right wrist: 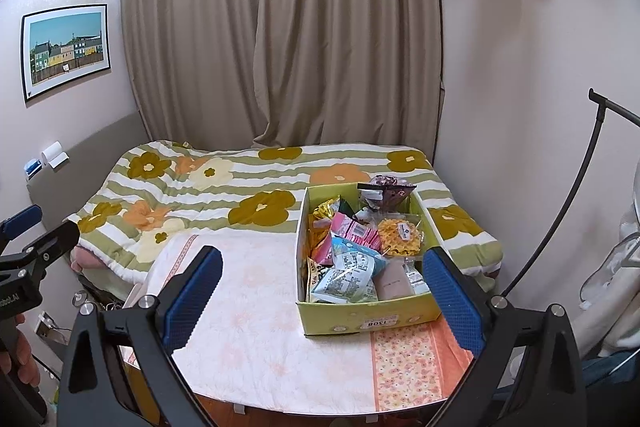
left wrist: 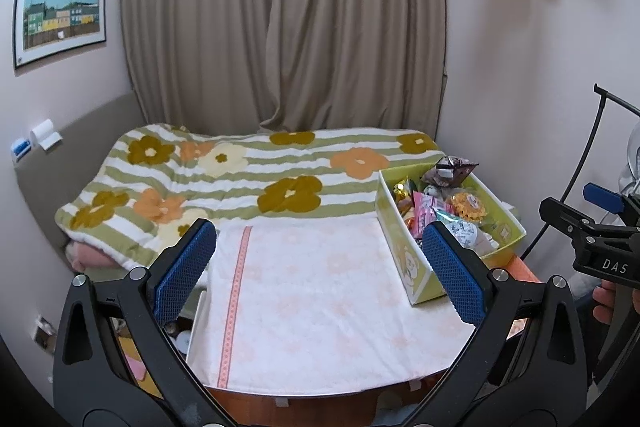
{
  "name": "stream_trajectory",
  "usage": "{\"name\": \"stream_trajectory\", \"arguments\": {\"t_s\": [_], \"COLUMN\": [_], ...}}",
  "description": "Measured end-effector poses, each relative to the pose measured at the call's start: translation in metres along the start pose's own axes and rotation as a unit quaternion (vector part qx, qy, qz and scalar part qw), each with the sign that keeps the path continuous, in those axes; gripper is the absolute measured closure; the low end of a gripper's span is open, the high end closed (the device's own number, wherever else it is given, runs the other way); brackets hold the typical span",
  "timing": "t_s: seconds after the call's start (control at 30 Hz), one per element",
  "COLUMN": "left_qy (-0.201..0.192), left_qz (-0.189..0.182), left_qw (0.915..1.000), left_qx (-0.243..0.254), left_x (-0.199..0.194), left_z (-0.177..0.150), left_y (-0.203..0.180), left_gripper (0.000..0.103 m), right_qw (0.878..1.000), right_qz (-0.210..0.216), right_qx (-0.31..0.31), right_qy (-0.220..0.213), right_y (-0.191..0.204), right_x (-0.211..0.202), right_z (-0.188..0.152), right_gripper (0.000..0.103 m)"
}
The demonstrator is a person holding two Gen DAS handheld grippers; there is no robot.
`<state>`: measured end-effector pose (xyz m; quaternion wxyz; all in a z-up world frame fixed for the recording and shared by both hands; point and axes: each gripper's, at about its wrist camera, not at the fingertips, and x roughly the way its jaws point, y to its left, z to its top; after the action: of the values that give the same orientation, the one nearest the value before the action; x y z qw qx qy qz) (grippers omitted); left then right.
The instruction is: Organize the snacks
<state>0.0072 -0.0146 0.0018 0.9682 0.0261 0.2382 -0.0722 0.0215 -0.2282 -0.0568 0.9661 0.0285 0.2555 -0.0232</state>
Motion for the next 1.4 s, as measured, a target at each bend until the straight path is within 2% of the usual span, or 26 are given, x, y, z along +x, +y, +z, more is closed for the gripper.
{"name": "stream_trajectory", "arguments": {"t_s": [1.13,1.4], "left_qy": [-0.012,-0.022], "left_qz": [0.005,0.022], "left_qw": [0.9999,0.9995], "left_qx": [-0.001,0.009], "left_x": [-0.001,-0.003], "left_z": [-0.003,-0.004], "left_y": [-0.006,-0.009], "left_gripper": [0.001,0.001], "right_qw": [1.0,1.0], "right_qz": [0.004,0.003], "right_qx": [0.001,0.002], "right_qy": [-0.002,-0.001], "right_y": [0.003,0.004], "right_x": [0.002,0.002], "right_z": [0.004,0.005], "right_gripper": [0.003,0.003]}}
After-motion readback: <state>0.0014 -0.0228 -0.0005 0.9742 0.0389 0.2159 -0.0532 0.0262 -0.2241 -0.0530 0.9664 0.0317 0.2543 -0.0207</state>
